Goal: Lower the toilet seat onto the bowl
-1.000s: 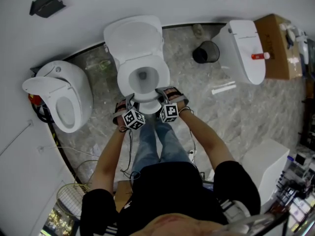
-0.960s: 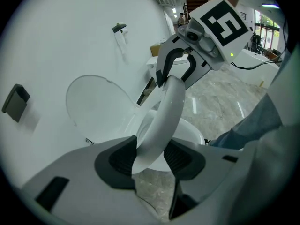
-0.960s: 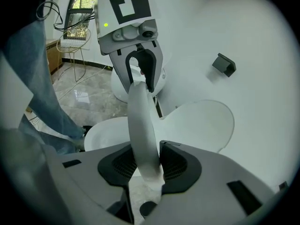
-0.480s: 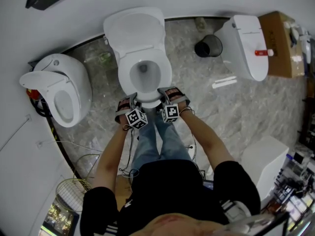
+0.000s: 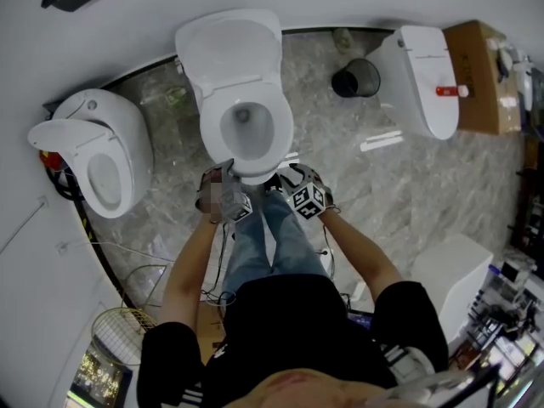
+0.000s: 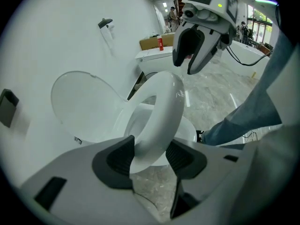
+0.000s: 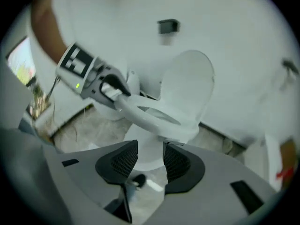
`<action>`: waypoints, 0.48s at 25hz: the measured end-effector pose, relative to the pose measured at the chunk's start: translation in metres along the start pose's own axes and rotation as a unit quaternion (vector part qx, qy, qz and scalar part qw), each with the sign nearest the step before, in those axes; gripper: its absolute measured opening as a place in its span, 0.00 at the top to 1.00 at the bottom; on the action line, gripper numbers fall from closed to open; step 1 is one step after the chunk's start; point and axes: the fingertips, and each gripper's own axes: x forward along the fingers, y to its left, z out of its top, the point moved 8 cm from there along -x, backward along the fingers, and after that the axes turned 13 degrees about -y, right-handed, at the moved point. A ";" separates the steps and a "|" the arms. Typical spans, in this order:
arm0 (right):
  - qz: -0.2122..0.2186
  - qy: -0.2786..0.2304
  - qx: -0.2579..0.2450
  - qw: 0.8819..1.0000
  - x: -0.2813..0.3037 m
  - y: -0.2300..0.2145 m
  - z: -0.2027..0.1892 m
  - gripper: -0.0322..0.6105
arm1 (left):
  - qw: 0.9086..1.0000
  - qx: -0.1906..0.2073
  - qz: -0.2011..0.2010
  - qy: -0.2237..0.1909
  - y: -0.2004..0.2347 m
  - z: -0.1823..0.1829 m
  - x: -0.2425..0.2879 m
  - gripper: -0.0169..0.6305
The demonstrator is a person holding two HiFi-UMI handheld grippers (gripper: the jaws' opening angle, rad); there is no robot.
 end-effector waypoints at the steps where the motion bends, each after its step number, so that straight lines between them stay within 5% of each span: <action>1: -0.005 -0.003 0.101 0.995 -0.003 -0.003 -0.012 0.67 | 1.000 0.001 -0.001 0.001 -0.001 0.000 0.000 0.65; 2: -0.006 -0.013 0.210 0.978 -0.004 -0.006 -0.024 0.67 | 1.000 0.001 -0.002 0.002 -0.001 -0.001 0.001 0.65; 3: -0.003 -0.030 0.319 0.947 -0.004 -0.008 -0.034 0.67 | 1.000 0.002 -0.003 0.003 -0.002 -0.001 0.001 0.65; 4: 0.003 -0.055 0.425 0.904 -0.003 -0.011 -0.041 0.67 | 1.000 0.002 -0.005 0.003 -0.002 -0.001 0.002 0.65; 6: 0.015 -0.118 0.608 0.785 0.000 -0.012 -0.048 0.66 | 1.000 0.003 -0.008 0.004 -0.005 -0.002 0.003 0.64; 8: 0.005 -0.162 0.720 0.675 0.006 -0.011 -0.054 0.64 | 1.000 0.005 -0.011 0.005 -0.008 -0.004 0.004 0.64; 9: -0.006 -0.173 0.747 0.641 0.010 -0.011 -0.058 0.63 | 1.000 0.006 -0.012 0.006 -0.009 -0.005 0.005 0.64; 10: -0.013 -0.181 0.762 0.622 0.015 -0.011 -0.062 0.63 | 1.000 0.007 -0.013 0.006 -0.010 -0.005 0.005 0.64; 12: -0.021 -0.181 0.775 0.605 0.025 -0.008 -0.065 0.64 | 1.000 0.011 -0.015 0.007 -0.012 -0.006 0.007 0.63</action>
